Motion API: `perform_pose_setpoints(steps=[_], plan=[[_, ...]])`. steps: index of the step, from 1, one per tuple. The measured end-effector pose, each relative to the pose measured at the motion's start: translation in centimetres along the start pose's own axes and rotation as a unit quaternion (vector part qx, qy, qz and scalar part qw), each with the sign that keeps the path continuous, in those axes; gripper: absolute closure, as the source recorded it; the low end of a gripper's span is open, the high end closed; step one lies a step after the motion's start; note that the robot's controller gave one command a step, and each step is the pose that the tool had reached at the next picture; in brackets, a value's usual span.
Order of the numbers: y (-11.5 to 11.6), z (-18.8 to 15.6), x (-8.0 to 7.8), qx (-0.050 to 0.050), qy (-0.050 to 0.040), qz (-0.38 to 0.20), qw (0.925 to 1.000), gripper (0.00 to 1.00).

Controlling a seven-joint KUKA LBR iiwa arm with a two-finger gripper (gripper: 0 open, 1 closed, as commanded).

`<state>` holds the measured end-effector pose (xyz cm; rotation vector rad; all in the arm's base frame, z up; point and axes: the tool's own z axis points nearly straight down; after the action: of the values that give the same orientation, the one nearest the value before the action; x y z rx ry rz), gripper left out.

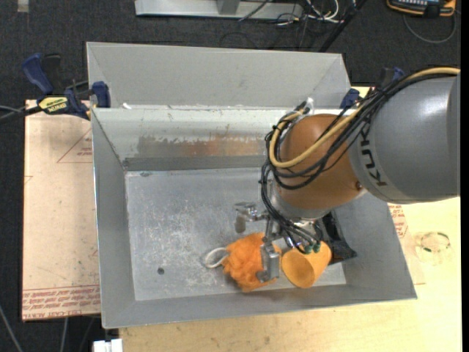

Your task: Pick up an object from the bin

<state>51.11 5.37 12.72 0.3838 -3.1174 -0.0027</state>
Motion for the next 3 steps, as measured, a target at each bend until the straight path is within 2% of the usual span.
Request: perform_pose_setpoints(steps=[1, 2, 3], plan=[[-0.4, 3.0, -0.2, -0.001, -0.0033, -0.031, 0.9995, 1.0], [-0.4, 3.0, -0.2, -0.001, -0.0034, -0.031, 0.9995, 1.0], [-0.2, -1.2, 0.4, -0.001, 0.0003, -0.029, 0.9996, 1.0]])
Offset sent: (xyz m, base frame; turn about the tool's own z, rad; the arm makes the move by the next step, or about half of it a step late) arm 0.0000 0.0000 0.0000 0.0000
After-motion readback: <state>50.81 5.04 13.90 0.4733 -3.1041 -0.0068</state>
